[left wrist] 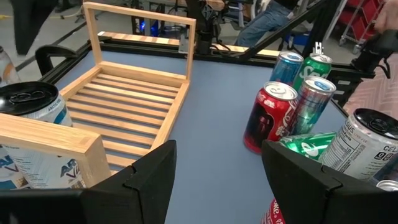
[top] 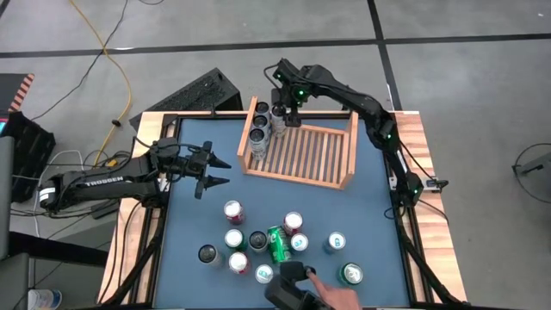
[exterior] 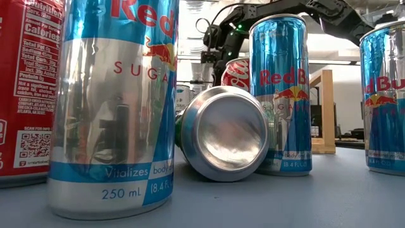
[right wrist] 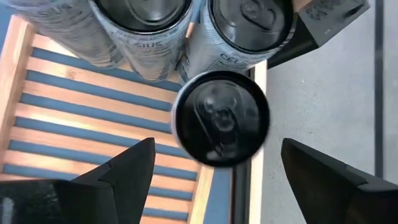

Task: Place canned beverage on shelf
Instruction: Put the white yellow soda can on the shelf aligned with the other white yellow soda can

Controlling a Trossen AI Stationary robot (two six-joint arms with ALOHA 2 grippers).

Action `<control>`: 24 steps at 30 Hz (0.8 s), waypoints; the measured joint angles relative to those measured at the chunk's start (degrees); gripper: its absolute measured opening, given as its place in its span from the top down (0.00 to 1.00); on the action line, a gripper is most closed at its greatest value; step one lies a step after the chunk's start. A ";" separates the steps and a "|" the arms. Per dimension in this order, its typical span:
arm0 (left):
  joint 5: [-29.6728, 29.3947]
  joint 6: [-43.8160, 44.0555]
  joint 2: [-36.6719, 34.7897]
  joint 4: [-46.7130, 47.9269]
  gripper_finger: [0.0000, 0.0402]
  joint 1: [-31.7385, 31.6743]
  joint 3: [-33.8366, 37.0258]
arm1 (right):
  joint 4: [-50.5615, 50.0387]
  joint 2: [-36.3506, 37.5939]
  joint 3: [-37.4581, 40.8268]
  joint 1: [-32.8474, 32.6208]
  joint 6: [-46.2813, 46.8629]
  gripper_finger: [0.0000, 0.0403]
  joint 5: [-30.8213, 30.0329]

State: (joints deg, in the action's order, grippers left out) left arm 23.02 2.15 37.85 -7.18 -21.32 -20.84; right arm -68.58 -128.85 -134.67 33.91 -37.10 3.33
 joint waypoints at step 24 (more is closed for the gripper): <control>0.91 4.34 -0.02 -9.45 0.44 0.02 0.00 | -21.29 34.73 7.70 -4.98 24.81 0.17 11.67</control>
State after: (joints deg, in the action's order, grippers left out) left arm 23.93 6.49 37.82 -16.63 -21.30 -20.84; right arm -89.87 -94.13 -126.97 28.93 -12.30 15.01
